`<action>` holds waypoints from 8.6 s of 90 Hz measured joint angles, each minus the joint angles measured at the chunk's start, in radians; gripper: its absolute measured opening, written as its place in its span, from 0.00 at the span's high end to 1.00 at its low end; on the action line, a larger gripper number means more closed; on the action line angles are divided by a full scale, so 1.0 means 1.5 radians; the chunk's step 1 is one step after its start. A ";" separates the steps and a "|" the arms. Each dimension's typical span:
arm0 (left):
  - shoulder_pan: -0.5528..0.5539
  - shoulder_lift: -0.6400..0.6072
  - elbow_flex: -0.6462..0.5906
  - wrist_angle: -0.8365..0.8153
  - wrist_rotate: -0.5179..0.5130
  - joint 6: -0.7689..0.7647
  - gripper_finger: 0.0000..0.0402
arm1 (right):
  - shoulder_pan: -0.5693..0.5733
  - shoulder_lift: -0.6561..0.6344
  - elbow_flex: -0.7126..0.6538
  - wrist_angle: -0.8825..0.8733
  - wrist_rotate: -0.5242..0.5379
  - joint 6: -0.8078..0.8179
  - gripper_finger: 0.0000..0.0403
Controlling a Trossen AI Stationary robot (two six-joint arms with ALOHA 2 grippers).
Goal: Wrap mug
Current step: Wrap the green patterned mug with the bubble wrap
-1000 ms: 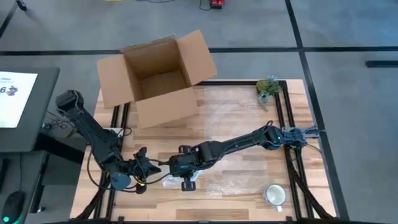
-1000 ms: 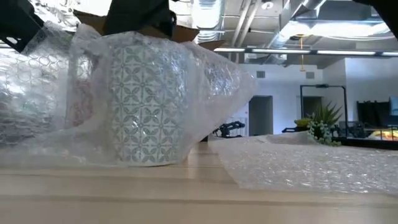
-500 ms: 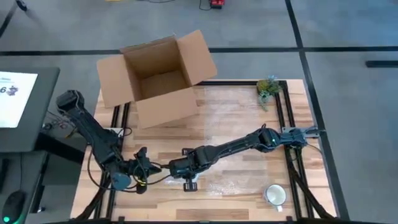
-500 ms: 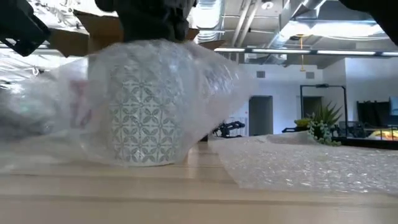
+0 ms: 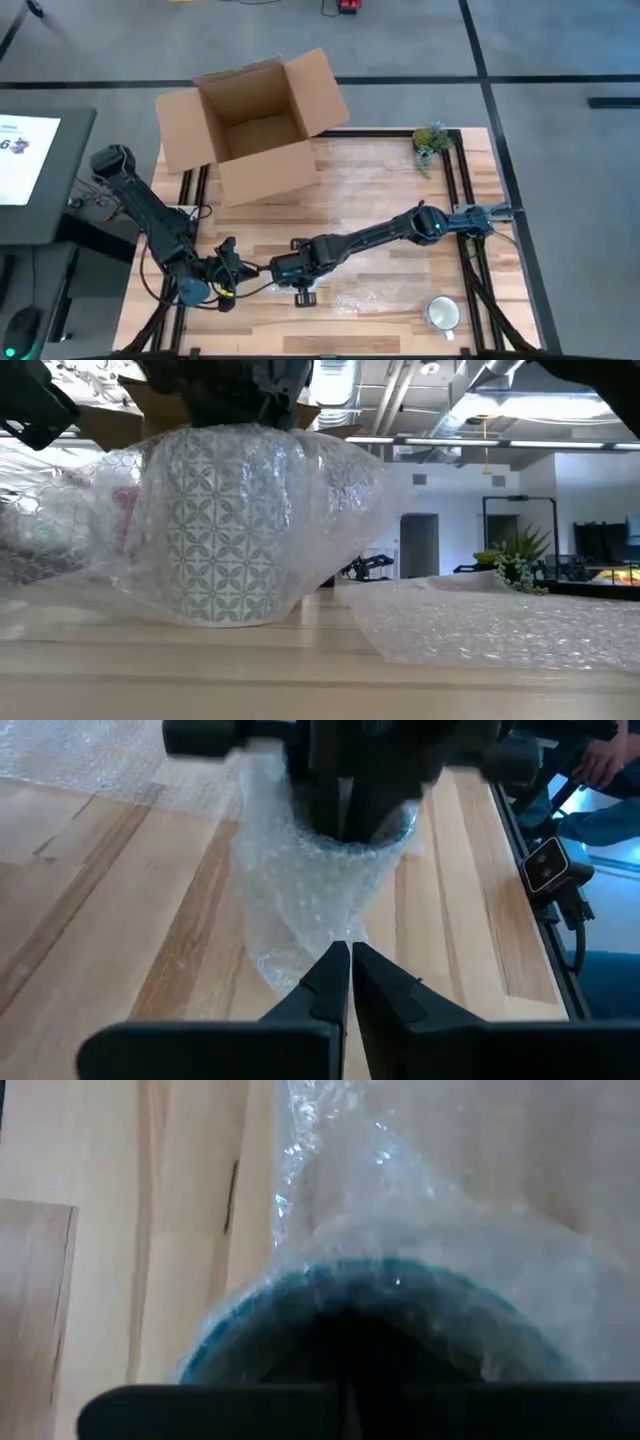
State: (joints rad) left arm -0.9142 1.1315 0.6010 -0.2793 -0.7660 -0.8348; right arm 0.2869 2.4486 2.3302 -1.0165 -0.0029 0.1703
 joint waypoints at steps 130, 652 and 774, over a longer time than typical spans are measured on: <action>-0.005 0.000 0.000 -0.002 0.000 -0.005 1.00 | 0.002 -0.028 0.001 0.005 0.027 -0.062 0.85; 0.195 0.044 0.008 0.129 0.042 0.249 1.00 | -0.120 -0.118 -0.283 0.196 0.002 0.029 0.82; 0.204 0.173 0.007 0.178 0.054 0.229 1.00 | -0.100 -0.083 -0.212 0.157 -0.102 0.024 0.82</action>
State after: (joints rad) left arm -0.6075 1.3903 0.6121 -0.0120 -0.6846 -0.4908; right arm 0.1376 2.3235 2.0123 -0.7806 -0.1554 0.2063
